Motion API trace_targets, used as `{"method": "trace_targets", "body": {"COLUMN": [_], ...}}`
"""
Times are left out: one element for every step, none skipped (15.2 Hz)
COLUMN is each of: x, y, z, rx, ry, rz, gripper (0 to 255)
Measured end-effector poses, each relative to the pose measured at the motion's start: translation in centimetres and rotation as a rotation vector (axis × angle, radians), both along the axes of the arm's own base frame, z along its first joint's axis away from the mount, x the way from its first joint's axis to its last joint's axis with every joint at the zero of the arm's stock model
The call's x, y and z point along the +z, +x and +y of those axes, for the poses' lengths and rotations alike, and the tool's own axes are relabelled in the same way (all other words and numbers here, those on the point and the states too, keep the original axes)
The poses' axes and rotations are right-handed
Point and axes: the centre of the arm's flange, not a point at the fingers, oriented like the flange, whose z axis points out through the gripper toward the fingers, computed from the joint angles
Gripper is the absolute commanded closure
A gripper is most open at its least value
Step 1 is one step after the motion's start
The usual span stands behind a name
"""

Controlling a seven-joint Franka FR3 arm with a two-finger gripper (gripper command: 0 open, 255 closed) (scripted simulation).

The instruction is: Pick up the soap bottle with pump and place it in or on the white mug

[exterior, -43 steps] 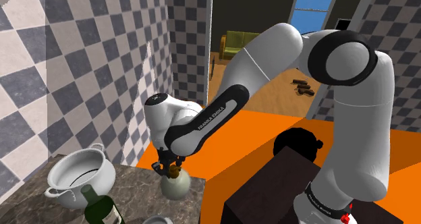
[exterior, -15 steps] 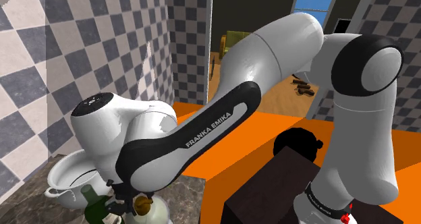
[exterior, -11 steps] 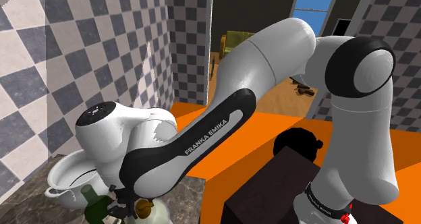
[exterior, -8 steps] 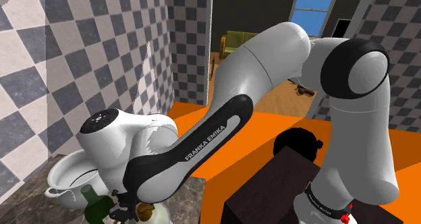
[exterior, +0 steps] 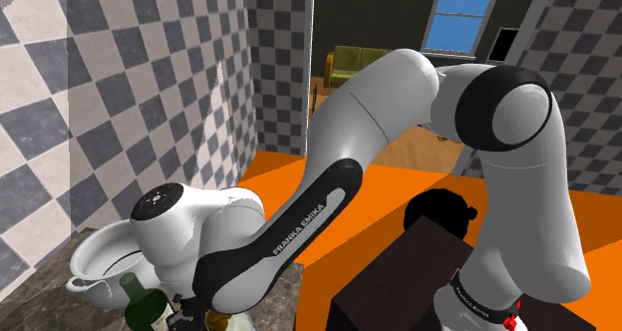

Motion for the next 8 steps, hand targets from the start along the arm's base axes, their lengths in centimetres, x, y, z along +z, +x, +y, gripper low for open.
{"method": "trace_targets", "body": {"x": [-0.6, -1.1, -1.6, -2.2, -2.8, -3.0, -3.0, -3.0], "y": [0.0, -0.1, -0.1, -0.1, -0.1, 0.0, 0.1, 0.1], "z": [0.0, 0.0, 0.0, 0.0, 0.1, 0.1, 0.1, 0.1], "rx": [0.0, 0.0, 0.0, 0.0, 0.0, 0.0, -0.001, -0.001], "ry": [0.0, 0.0, 0.0, 0.0, 0.0, 0.0, 0.002, 0.003], "rz": [0.0, 0.0, 0.0, 0.0, 0.0, -0.001, -0.003, -0.004], "gripper": [255, 255, 255, 255, 255, 255, 255, 255]}}
